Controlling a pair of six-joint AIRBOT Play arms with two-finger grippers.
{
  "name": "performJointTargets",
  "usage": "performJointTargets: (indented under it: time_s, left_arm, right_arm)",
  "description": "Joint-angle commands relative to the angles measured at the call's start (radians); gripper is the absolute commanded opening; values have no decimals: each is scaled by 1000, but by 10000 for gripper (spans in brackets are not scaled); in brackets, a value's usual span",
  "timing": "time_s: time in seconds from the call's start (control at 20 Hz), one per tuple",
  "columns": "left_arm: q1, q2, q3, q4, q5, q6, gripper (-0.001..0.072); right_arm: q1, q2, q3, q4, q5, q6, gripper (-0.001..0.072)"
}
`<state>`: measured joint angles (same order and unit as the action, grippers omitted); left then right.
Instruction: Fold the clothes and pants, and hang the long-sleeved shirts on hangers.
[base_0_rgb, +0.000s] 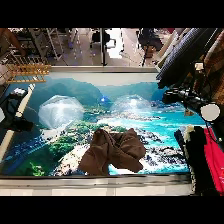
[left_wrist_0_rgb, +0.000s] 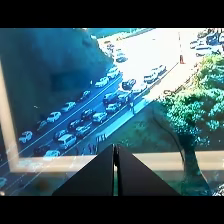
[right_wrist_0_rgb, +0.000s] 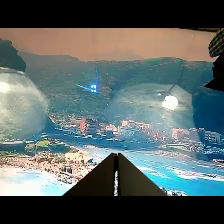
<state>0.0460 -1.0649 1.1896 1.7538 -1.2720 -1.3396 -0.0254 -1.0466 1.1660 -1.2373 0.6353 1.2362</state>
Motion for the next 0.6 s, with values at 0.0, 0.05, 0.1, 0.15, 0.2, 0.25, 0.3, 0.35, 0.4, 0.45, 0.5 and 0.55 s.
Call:
performJointTargets:
  time_s: [0.0,0.05,0.1,0.15,0.2,0.25,0.3,0.35,0.4,0.45,0.5,0.55]
  left_arm:
    - [0,1,1,0,0,0,8]
    - [0,1,1,0,0,0,7]
    - [0,1,1,0,0,0,8]
    - [0,0,1,-1,1,0,8]
    - [0,0,1,0,1,0,8]
    - [0,-2,1,-12,1,0,8]
    - [0,-5,1,-34,0,0,7]
    - [0,-7,1,-57,0,0,8]
    - [0,-7,-1,-73,35,-14,8]
    - [0,-11,-1,-90,89,-58,7]
    - [0,-16,-1,-119,130,-106,7]
    - [0,-21,-1,-163,156,-137,7]
  right_arm:
    - [1,0,0,0,0,0,14]
    - [1,0,0,0,0,0,14]
    - [1,0,0,0,0,0,14]
    - [1,0,0,0,0,0,14]
    - [1,0,0,0,0,0,14]
    - [1,0,0,0,0,0,14]
    - [1,0,0,0,0,0,14]
    - [1,0,0,0,0,0,14]
    - [1,0,0,0,0,0,14]
    - [1,0,0,0,0,0,14]
    - [1,0,0,0,0,0,14]
    - [1,0,0,0,0,0,14]
